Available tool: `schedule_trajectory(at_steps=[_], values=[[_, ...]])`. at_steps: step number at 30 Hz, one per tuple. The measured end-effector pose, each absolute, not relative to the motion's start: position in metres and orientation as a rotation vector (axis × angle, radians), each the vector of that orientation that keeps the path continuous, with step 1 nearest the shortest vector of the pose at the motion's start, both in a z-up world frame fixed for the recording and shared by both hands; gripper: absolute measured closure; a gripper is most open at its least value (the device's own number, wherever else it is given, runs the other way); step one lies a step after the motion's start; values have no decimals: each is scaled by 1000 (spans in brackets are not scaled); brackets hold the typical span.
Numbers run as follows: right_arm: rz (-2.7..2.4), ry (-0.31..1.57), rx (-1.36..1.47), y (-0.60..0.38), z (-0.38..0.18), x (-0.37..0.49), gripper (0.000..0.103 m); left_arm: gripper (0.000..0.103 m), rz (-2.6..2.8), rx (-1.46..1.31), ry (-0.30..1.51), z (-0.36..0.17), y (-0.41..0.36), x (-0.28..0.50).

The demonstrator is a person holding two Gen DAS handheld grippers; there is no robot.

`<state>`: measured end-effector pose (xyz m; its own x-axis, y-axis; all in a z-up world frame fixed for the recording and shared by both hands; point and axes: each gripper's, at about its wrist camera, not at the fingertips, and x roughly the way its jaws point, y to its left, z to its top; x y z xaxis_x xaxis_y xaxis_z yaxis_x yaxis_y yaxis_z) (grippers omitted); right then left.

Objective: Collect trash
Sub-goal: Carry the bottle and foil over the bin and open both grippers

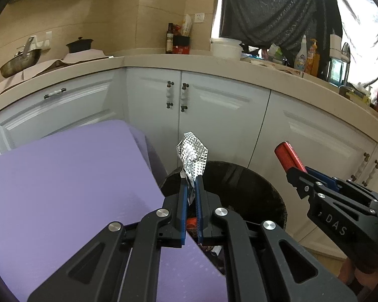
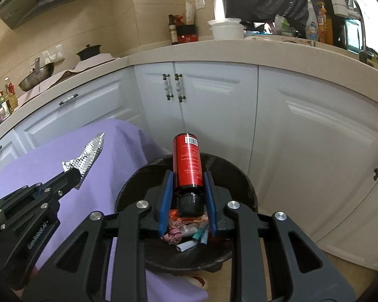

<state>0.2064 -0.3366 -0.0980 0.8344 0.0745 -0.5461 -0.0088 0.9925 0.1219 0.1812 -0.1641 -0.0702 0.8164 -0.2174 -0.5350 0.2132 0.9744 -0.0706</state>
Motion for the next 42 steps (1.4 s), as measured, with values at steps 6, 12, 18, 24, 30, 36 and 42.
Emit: schedule_trajectory(at_steps=[6, 12, 18, 24, 30, 36, 42], values=[[37, 593, 130, -346, -106, 216, 79, 96, -221, 15, 592, -79, -177, 191], [32, 602, 140, -351, -112, 225, 79, 96, -212, 26, 618, -86, -186, 197], [32, 613, 147, -353, -118, 236, 79, 96, -207, 33, 629, -88, -192, 206], [30, 621, 151, -354, -124, 243, 79, 96, -204, 26, 652, -91, -193, 212], [17, 627, 151, -357, -130, 252, 78, 96, -206, 21, 668, -94, -193, 215], [3, 622, 164, -359, -132, 251, 63, 73, -207, -1, 667, -94, -188, 216], [-13, 619, 158, -359, -129, 247, 55, 53, -204, 0, 640, -90, -188, 211]])
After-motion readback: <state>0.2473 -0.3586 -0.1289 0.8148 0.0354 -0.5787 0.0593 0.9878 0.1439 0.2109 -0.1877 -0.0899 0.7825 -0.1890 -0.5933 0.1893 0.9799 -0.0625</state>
